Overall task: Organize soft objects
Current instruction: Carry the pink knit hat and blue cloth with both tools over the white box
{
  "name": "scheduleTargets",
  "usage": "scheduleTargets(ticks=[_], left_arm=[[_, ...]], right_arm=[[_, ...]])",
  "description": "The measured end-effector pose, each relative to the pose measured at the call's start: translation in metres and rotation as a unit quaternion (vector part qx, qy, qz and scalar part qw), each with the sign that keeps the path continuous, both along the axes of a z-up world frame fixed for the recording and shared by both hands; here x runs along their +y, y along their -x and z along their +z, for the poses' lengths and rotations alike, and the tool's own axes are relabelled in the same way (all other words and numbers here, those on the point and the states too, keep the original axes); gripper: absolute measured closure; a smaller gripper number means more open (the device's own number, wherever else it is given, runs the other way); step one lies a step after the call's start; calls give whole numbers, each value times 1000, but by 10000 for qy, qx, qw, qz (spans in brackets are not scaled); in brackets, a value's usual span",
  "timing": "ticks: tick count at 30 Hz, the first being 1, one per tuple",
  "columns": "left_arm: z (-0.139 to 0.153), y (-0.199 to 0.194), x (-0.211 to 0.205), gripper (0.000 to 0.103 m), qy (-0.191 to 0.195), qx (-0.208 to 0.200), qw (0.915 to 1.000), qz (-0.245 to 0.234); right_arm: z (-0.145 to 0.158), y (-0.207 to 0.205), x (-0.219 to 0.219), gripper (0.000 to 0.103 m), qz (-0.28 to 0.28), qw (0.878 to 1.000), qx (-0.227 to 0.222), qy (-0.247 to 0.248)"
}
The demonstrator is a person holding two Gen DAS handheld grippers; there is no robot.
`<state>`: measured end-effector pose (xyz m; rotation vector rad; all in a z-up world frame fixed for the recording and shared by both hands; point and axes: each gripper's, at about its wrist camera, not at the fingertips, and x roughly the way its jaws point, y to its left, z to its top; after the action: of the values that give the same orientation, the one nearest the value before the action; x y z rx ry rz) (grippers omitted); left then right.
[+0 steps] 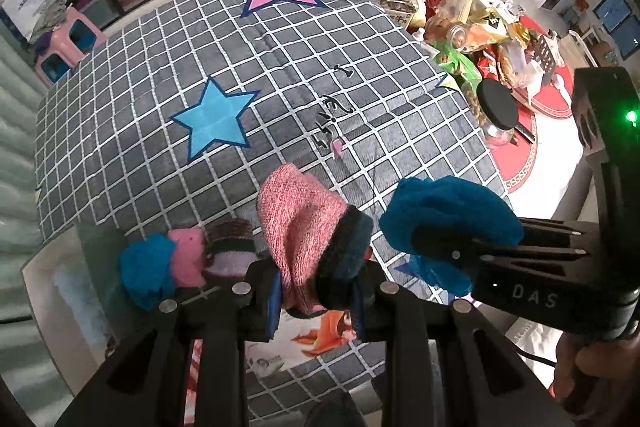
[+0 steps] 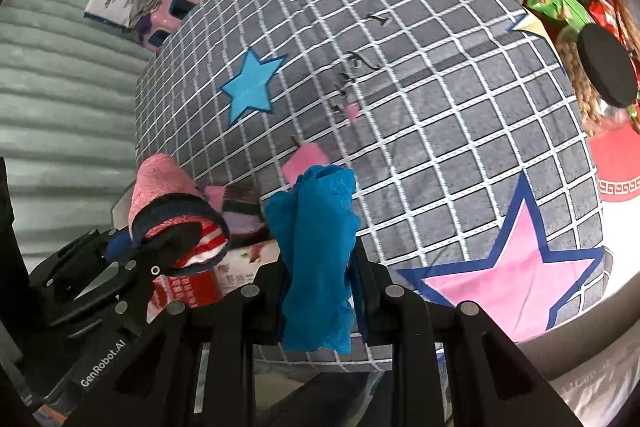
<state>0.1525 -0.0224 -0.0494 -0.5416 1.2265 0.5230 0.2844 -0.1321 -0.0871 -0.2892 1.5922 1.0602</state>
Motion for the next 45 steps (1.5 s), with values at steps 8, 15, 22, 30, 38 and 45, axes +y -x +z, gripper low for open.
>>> scheduleTargets(ticks=[8, 15, 22, 30, 38, 45], left_arm=[[22, 43, -6, 74, -139, -148, 9996, 187], [45, 97, 2, 74, -247, -347, 9961, 769], [59, 151, 13, 74, -376, -464, 9880, 1426], [65, 210, 21, 74, -490, -510, 9746, 2123], [59, 263, 31, 74, -555, -466, 9586, 2753], [49, 306, 40, 74, -500, -405, 9433, 3255]], right_arm=[[18, 37, 5, 76, 397, 9991, 31, -127], [40, 74, 22, 76, 873, 9956, -39, -323], [59, 112, 53, 76, 1470, 9879, -142, -471], [73, 160, 77, 76, 2150, 9746, -254, -572], [84, 202, 99, 76, 2690, 9604, -356, -627], [89, 233, 120, 76, 3069, 9487, -406, -650]])
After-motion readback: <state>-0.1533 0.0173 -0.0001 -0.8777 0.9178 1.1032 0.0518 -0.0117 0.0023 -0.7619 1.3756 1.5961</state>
